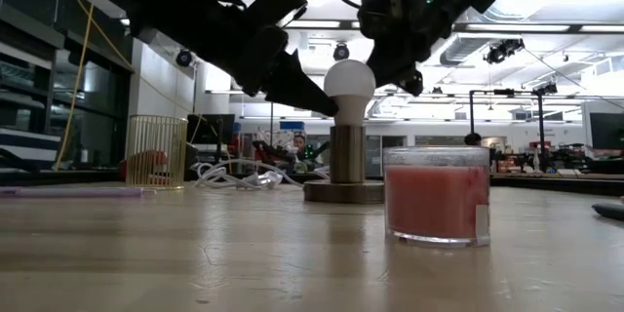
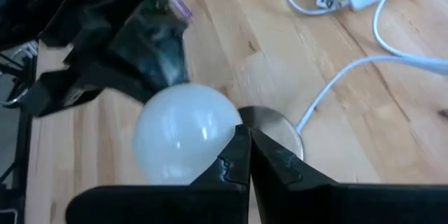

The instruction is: Screw lightbulb

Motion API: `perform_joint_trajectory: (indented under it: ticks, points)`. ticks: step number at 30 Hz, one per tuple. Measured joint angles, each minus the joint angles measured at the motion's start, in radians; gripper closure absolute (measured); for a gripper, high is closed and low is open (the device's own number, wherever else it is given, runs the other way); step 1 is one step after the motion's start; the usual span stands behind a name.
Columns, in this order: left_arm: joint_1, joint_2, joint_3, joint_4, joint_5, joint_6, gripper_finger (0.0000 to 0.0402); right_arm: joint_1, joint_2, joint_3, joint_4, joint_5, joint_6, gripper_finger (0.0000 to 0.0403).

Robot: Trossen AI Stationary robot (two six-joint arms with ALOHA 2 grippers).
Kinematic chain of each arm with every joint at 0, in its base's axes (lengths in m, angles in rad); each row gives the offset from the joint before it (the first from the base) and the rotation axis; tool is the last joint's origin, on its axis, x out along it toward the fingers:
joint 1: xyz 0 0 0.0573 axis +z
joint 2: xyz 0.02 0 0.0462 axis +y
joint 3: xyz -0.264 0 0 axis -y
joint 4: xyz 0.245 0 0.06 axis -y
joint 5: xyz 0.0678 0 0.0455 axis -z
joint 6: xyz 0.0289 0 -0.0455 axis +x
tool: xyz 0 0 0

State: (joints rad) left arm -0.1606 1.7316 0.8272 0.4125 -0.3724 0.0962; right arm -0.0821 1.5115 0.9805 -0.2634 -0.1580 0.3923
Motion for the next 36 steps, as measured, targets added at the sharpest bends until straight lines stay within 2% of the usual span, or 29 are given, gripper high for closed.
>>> perform_joint_trajectory:
  ticks: [4,10,17,23,30,33,36]
  points:
    - [0.012,-0.029,0.000,-0.043,-0.006,0.037,0.0402,0.002,-0.016,-0.001,-0.031,0.003,0.018,0.0403]
    - [0.056,-0.095,0.001,-0.130,-0.081,0.054,0.0402,0.027,-0.040,-0.002,-0.053,0.008,0.026,0.0403]
    - [0.108,-0.170,0.002,-0.173,-0.092,0.137,0.0401,0.090,-0.061,-0.002,-0.079,0.047,0.067,0.0403]
    - [0.153,-0.281,0.002,-0.385,-0.126,0.197,0.0401,0.172,-0.081,-0.002,-0.130,0.060,0.122,0.0403]
    - [0.146,-0.493,0.002,-0.726,-0.118,-0.027,0.0401,0.302,-0.129,-0.002,-0.313,0.171,0.213,0.0403]
    - [0.111,-0.563,0.002,-0.801,-0.111,-0.123,0.0402,0.356,-0.147,-0.002,-0.365,0.257,0.271,0.0403]
    - [0.076,-0.602,-0.011,-0.800,-0.141,-0.178,0.0401,0.398,-0.151,-0.001,-0.368,0.337,0.314,0.0403]
